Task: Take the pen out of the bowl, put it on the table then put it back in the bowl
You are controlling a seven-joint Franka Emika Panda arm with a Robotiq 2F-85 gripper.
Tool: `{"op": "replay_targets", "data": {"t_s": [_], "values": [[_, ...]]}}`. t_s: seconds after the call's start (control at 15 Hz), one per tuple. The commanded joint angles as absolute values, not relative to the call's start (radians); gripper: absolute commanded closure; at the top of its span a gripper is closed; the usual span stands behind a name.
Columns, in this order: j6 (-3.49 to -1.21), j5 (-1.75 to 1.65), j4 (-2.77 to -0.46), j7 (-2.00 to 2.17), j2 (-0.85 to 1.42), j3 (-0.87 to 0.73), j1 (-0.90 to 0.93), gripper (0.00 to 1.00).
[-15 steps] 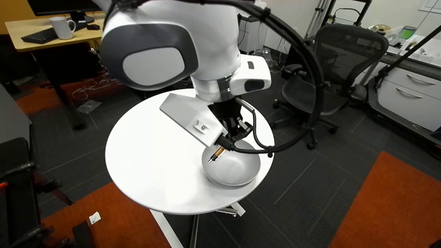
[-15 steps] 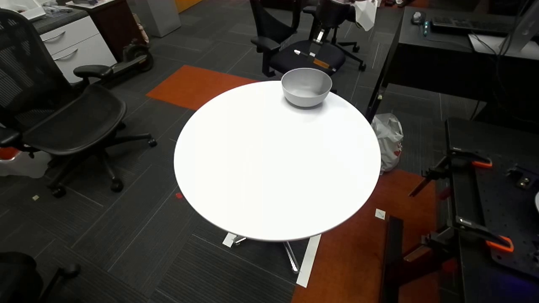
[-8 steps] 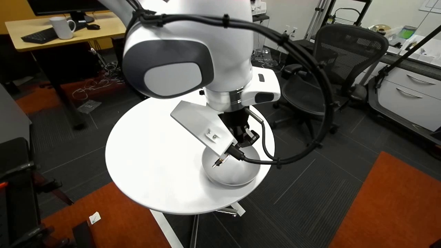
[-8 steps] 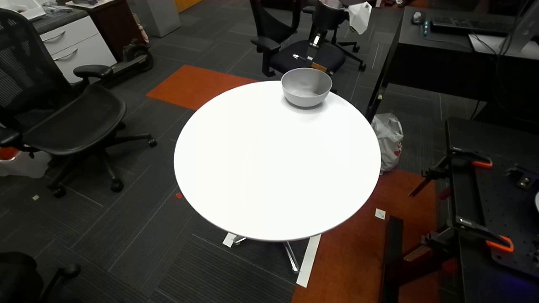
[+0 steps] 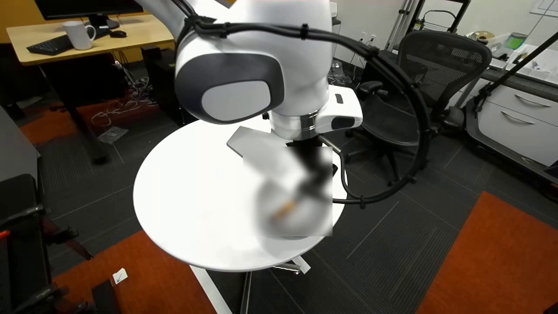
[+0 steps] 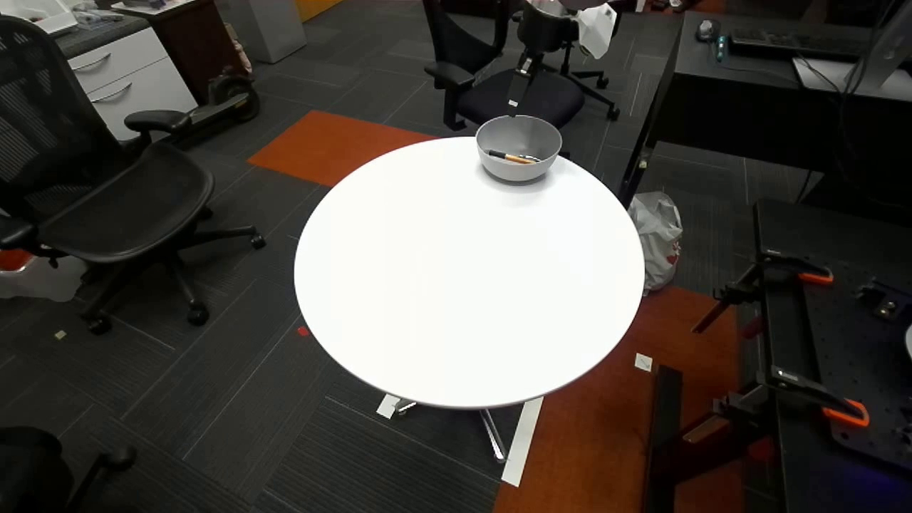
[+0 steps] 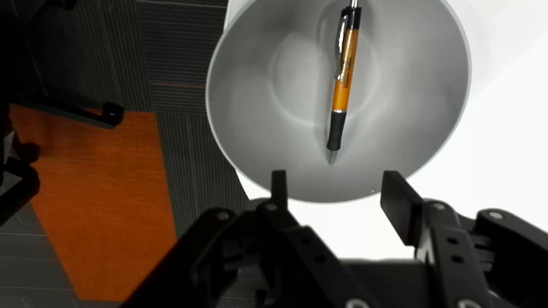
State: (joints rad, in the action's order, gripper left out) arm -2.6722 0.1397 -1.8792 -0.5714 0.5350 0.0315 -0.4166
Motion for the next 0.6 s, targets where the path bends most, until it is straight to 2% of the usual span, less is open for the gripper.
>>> {"op": "replay_targets", "data": {"t_s": [0.0,0.07,0.13,0.27,0.33,0.53], "values": [[-2.63,0.153,-1.843,-0.591,0.545,0.05,-0.433,0.07],[-2.628,0.153,-1.84,-0.592,0.547,0.051,-0.434,0.01],[-2.625,0.158,-1.838,-0.602,0.548,0.058,-0.439,0.0],[-2.66,0.139,-1.863,-0.57,0.543,0.038,-0.418,0.04],[-2.657,0.14,-1.862,-0.572,0.544,0.042,-0.42,0.0],[-2.654,0.14,-1.856,-0.578,0.547,0.043,-0.42,0.0]]}}
